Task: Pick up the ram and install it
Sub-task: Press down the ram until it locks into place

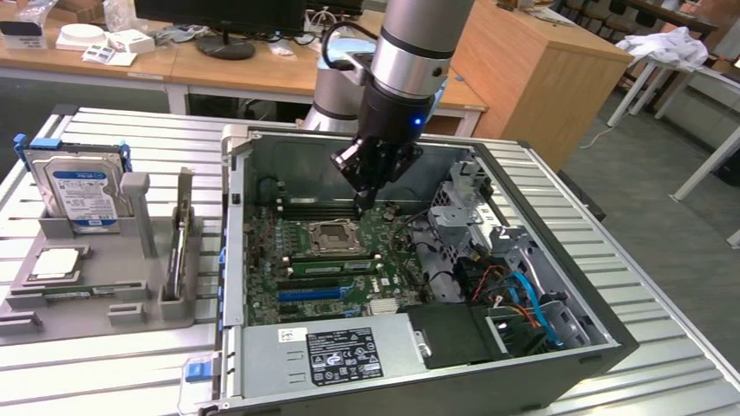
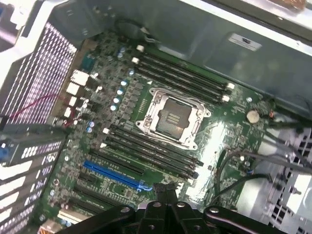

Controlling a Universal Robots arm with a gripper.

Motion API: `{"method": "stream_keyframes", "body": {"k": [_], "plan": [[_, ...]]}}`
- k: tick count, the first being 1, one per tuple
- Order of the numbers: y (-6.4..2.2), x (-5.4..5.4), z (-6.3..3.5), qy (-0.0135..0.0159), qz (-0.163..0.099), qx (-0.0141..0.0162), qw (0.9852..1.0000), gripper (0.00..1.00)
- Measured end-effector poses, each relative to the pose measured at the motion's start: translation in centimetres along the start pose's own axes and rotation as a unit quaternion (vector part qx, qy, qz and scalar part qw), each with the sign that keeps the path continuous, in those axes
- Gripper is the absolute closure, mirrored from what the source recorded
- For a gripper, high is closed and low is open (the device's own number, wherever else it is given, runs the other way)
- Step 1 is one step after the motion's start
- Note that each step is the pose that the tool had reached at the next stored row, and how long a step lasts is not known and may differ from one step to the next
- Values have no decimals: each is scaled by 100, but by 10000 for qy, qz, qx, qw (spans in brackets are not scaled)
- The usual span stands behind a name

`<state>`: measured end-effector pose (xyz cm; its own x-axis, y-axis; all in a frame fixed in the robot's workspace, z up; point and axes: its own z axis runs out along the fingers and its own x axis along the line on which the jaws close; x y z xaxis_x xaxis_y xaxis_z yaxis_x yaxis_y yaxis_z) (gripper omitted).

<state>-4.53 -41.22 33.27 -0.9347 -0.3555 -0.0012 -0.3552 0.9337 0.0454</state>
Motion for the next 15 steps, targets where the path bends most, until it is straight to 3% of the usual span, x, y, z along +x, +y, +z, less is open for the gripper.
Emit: {"method": "stream_keyframes", "body": {"k": [6, 15], "plan": [[0, 0, 1, -24, 525, 1, 9986, 89], [0, 0, 2, -57, 1267, 2, 9919, 89]]}}
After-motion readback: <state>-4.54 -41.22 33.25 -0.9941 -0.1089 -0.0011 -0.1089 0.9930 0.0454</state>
